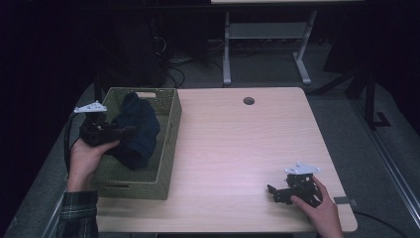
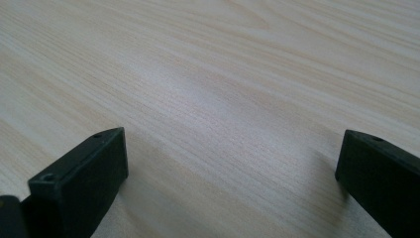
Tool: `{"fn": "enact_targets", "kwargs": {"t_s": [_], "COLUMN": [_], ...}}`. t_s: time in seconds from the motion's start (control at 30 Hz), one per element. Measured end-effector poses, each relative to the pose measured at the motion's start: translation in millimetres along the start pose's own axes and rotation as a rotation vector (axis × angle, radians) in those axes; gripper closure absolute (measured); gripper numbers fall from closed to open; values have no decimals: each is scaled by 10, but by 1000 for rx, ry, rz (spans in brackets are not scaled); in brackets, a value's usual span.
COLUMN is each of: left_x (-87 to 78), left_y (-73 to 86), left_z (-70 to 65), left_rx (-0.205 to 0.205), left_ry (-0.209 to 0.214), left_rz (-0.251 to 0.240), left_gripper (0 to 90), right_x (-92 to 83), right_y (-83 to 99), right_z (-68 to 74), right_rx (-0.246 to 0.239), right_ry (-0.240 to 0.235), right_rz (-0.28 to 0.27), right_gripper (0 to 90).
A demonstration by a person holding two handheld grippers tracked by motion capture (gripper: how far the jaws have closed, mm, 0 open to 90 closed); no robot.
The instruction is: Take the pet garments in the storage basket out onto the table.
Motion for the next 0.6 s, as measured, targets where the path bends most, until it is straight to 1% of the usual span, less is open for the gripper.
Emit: {"fn": "enact_targets", "kwargs": {"t_s": [0.03,0.07,0.1,0.2,0.23,0.33,0.43,0.6], "left_x": [-4,-15,-15,-32,-34,-47,-57,-69], "left_y": [-16,-60,-60,-128,-150,-212,-269,-370], "left_z": [-7,-26,-26,-57,-77,-127,-172,-254], "left_rx": [2,7,7,22,19,27,37,65], "left_ry": [1,1,1,4,9,30,34,40], "left_rz": [-7,-23,-23,-45,-55,-79,-98,-122], "left_gripper": [655,655,655,655,655,655,655,654], "right_x": [0,0,0,0,0,1,1,1], "right_y": [0,0,0,0,0,-1,-2,-1], "right_z": [0,0,0,0,0,0,0,-2], "right_rx": [0,0,0,1,1,1,1,-2], "right_ry": [0,0,0,0,0,0,0,0], "right_rz": [0,0,0,1,1,0,0,1], "right_gripper": [0,0,0,0,0,0,0,0]}}
Point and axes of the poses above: each handheld gripper's, and its own axes: x roughly forward along the jaws, y roughly out of its underside, z roughly to its left, the point moved 5 cm from there along x, roughly forward along the jaws, and after that the axes turned 5 degrees about x, right-handed, at the moved point
